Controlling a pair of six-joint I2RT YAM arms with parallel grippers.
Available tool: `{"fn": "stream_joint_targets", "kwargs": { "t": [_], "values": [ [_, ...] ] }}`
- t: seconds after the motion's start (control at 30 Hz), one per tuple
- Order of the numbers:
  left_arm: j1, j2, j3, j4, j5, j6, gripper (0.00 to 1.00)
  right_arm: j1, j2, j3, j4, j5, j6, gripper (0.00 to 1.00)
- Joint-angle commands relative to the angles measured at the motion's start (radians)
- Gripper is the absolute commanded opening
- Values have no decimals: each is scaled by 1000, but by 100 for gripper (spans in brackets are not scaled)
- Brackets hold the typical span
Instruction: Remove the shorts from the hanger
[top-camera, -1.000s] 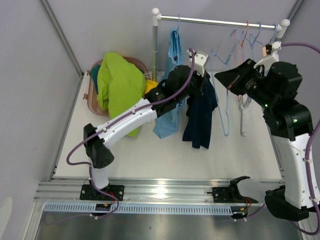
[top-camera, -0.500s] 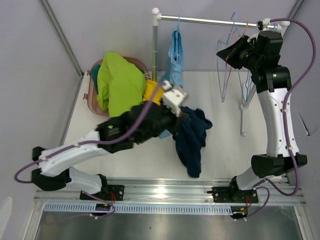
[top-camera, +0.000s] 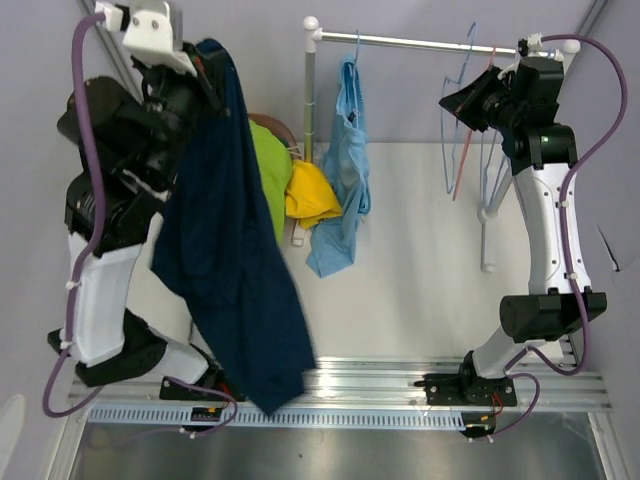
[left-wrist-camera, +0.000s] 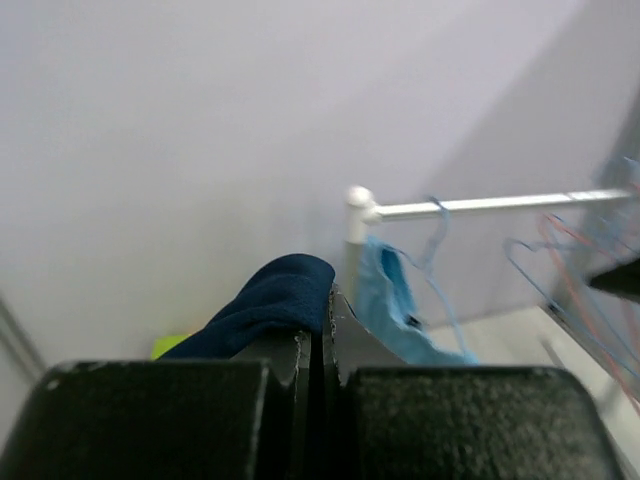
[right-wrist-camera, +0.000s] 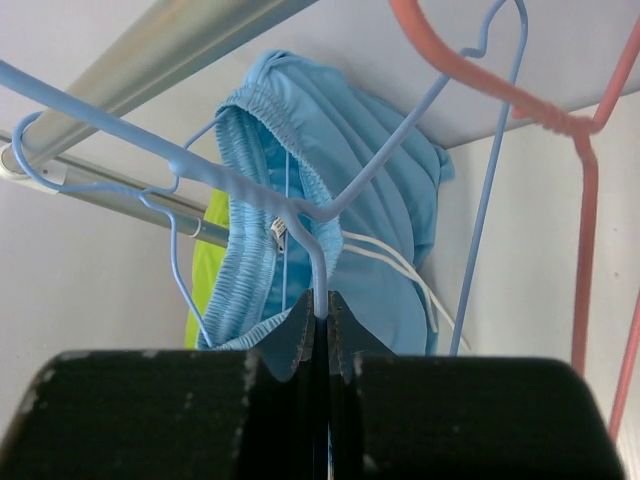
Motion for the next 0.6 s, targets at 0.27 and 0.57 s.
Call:
{"fn": "stream_joint_targets", "kwargs": {
  "t": [0.27, 0.57],
  "values": [
    [421, 340, 221, 245, 232, -116, 0, -6, 82, 0, 67, -46, -35, 0],
    [520, 515, 103, 342, 299, -235, 0, -5, 102, -60, 108, -62, -24, 0]
  ]
}}
